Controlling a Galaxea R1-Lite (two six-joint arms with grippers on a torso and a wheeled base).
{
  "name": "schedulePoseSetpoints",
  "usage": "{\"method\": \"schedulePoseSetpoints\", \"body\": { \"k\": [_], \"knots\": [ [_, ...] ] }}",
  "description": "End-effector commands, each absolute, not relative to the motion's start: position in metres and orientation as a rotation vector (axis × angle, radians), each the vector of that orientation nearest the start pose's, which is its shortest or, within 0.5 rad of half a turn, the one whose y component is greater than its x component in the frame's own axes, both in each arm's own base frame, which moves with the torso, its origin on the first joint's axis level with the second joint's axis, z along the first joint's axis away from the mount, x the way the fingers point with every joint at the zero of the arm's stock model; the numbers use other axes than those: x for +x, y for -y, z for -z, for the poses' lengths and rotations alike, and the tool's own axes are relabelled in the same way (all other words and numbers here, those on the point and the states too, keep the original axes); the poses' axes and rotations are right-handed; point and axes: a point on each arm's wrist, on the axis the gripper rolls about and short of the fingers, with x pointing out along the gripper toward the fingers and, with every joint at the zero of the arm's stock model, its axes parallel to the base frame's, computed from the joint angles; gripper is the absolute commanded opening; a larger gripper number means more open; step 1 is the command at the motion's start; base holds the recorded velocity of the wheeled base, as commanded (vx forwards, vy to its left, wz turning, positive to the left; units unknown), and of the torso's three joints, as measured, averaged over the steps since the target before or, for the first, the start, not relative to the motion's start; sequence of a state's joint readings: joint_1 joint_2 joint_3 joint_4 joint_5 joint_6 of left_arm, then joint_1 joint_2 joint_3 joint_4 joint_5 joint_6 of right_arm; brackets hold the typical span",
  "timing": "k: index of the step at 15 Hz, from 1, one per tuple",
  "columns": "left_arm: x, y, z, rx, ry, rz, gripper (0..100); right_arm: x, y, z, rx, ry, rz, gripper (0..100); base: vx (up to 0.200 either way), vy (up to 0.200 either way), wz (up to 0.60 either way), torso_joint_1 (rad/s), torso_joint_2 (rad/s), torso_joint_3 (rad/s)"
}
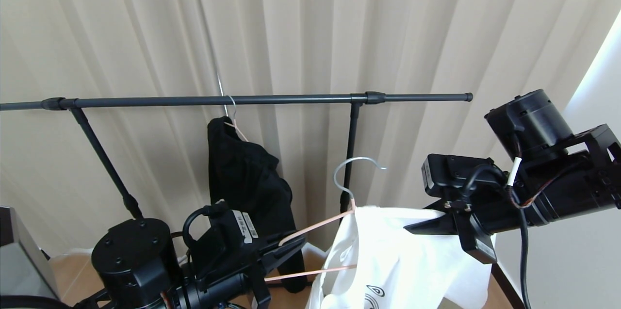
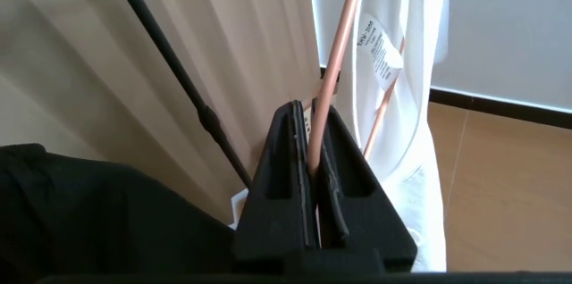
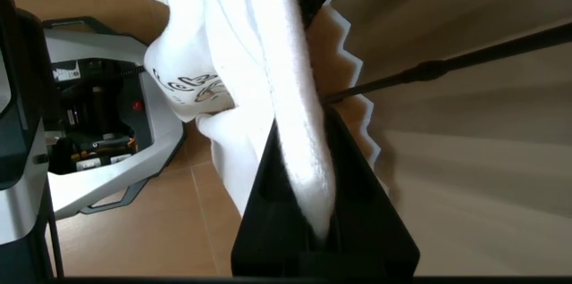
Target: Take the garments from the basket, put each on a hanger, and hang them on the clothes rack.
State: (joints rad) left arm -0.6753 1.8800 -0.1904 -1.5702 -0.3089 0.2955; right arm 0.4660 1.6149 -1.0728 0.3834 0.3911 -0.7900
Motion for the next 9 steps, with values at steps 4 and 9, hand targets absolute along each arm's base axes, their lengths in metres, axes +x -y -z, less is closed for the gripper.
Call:
{"method": "schedulePoseSetpoints", "body": {
  "k": [4, 9],
  "knots": [
    [0.1889, 0.1595, -0.0909, 0.294, 0.024, 0.992, 0, 0.2275, -0.1241, -0.1963, -0.72, -0.578, -1.125, 0, 0.0, 0.0, 0.0, 0.0, 0.0, 0.0],
    [0.1889, 0.159, -0.0906, 0.294, 0.022, 0.992, 100, 0.223, -0.1219, -0.2002, -0.72, -0.563, -1.124, 0, 0.0, 0.0, 0.0, 0.0, 0.0, 0.0]
  ]
}}
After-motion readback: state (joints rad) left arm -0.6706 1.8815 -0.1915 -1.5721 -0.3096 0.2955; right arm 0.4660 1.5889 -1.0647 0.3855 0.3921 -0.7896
